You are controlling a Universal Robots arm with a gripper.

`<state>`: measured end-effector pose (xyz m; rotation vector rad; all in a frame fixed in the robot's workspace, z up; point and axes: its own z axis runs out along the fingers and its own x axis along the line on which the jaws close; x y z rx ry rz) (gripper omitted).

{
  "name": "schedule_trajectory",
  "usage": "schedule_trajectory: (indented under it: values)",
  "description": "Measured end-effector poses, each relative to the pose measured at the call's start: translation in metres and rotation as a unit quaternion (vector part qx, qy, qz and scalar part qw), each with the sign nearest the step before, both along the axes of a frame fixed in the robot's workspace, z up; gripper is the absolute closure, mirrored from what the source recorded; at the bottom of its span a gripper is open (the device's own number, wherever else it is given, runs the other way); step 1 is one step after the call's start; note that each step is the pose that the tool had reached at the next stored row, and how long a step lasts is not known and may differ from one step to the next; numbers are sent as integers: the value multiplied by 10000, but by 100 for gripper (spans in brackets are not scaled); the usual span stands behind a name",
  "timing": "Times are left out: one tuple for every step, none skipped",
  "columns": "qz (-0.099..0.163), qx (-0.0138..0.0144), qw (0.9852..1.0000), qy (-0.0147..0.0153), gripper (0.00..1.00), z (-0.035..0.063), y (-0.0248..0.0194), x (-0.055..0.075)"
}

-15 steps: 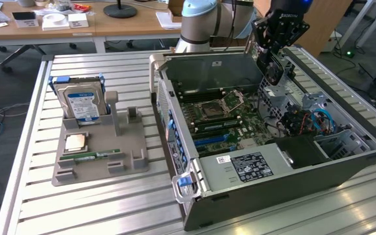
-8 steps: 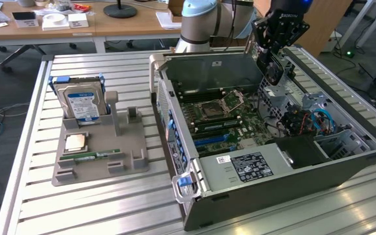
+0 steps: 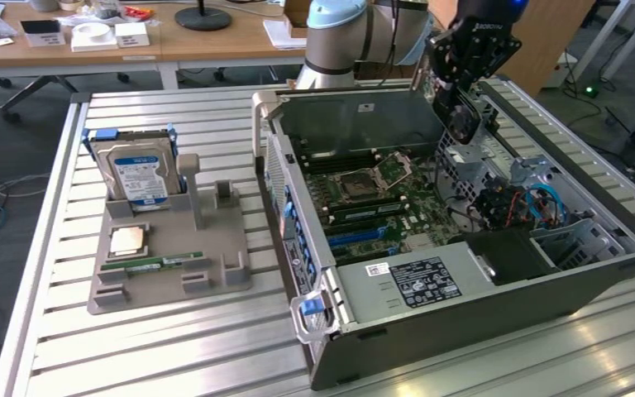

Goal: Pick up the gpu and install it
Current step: 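Insert the gpu into the slot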

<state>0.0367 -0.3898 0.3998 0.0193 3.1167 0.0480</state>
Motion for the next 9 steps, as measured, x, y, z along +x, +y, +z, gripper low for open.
schedule_trajectory:
  values:
    - [84, 0, 10000, 0, 74, -1, 0, 0]
    - [173, 0, 9999, 0, 74, -1, 0, 0]
    - [263, 0, 9997, 0, 74, -2, 0, 0]
    - [353, 0, 9994, 0, 74, -2, 0, 0]
    - [451, -1, 9990, 0, 74, -3, 0, 0]
    - [541, -1, 9985, 0, 74, -4, 0, 0]
    - [630, -1, 9980, 0, 74, -4, 0, 0]
    - [718, -1, 9974, 0, 74, -4, 0, 0]
    - [807, -1, 9967, 0, 74, -5, 0, 0]
